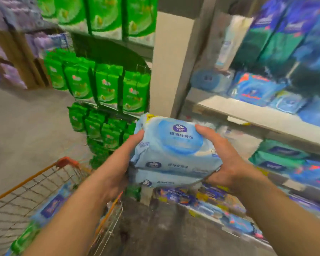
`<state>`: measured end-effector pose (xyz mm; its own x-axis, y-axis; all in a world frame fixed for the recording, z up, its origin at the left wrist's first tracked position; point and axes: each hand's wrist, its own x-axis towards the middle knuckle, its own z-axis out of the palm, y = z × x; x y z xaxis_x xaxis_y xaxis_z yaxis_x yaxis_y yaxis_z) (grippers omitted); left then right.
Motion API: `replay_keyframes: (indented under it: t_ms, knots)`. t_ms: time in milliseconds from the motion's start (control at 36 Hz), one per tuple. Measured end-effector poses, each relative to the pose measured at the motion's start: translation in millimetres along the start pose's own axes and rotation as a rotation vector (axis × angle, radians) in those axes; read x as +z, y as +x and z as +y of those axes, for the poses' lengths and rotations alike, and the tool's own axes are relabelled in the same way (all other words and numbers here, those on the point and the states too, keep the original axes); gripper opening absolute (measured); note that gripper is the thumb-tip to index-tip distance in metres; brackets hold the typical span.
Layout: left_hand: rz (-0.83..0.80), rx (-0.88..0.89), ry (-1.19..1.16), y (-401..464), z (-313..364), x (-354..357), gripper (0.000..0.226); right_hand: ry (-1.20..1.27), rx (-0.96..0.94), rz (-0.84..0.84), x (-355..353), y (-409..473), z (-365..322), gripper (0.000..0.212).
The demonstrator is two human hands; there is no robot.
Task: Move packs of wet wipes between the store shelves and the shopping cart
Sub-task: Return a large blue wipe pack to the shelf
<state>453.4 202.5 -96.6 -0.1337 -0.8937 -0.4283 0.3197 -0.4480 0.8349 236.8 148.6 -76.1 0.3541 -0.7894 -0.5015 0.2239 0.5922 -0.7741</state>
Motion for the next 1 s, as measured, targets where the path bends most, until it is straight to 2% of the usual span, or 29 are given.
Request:
replay_keyframes:
  t_ms: [56,139,278,333,417,472,556,639,806,917,1000]
  knots:
    - [-0.042,-0.027,0.056,13,4,33,0.050,0.010,-0.053,0.022,-28,-13,-8,0.052]
    - [-0.024,-0.008,0.141,36,11,76,0.045,0.075,-0.061,0.051,-70,-28,-21,0.052]
    - [-0.172,-0.115,0.135,56,-3,134,0.072,0.089,-0.095,0.136,-127,-45,-44,0.054]
    - [-0.181,-0.083,0.157,68,2,160,0.067,0.089,-0.120,0.158,-145,-51,-53,0.048]
    - [-0.111,-0.004,0.090,85,17,184,0.060,0.102,-0.118,0.183,-158,-56,-62,0.040]
    - [-0.112,-0.018,0.095,91,20,198,0.051,0.107,-0.122,0.201,-165,-59,-70,0.039]
    - [-0.090,-0.033,0.129,98,25,205,0.038,0.108,-0.102,0.211,-174,-56,-80,0.039]
    - [-0.134,-0.052,0.104,106,32,207,0.042,0.119,-0.096,0.190,-175,-50,-90,0.041]
    - [-0.121,-0.028,0.178,131,61,208,0.021,0.126,-0.179,0.190,-165,-30,-109,0.037]
    - [-0.207,0.115,0.361,146,77,192,0.032,0.111,-0.251,0.210,-153,-15,-123,0.037]
    - [-0.218,0.096,0.329,163,90,192,0.034,0.062,-0.311,0.233,-146,-4,-133,0.042]
